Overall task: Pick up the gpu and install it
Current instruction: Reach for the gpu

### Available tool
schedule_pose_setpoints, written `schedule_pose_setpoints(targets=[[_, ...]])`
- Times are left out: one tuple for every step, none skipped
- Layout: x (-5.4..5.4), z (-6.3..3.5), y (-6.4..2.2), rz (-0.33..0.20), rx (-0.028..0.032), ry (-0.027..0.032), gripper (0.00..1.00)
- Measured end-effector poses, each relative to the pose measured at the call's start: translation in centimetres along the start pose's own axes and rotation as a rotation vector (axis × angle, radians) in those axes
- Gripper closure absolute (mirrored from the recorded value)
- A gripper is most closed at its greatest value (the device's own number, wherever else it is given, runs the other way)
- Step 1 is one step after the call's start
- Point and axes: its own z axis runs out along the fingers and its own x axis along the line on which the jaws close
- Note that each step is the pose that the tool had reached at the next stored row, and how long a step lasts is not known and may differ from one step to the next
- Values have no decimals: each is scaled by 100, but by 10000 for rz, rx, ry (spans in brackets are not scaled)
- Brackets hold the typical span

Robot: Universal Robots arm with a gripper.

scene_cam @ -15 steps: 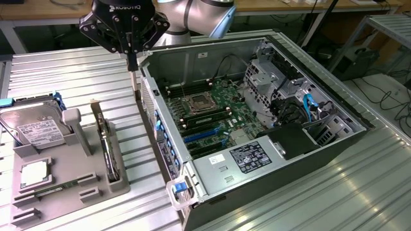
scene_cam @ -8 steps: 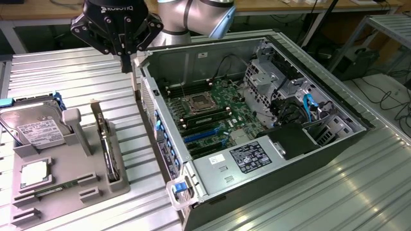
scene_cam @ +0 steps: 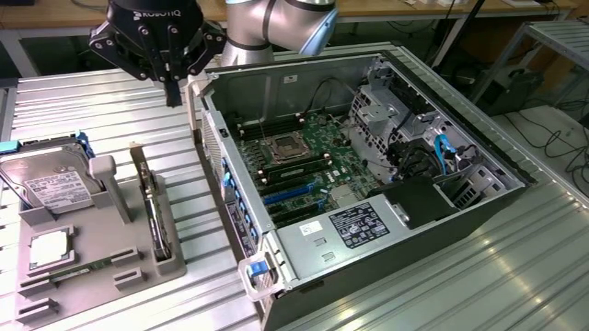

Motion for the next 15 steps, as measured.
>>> schedule_pose_setpoints(targets=[[13, 0, -5, 0, 0, -1, 89], [26, -1, -10, 0, 0, -1, 89], [37, -1, -14, 0, 0, -1, 89], [49, -2, -19, 0, 0, 0, 89], [65, -2, -24, 0, 0, -1, 89], [86, -3, -31, 0, -1, -1, 89], [100, -3, -35, 0, 0, -1, 89], [113, -4, -40, -1, 0, -1, 89], [126, -4, -43, 0, 0, -1, 89], [140, -5, -48, 0, -1, -1, 89], [151, -5, -51, 0, 0, -1, 89], [162, -6, -54, 0, 0, 0, 89], [172, -7, -58, 0, 0, 0, 89], [184, -7, -62, 0, 0, -1, 89], [195, -7, -65, -1, 0, -1, 89]])
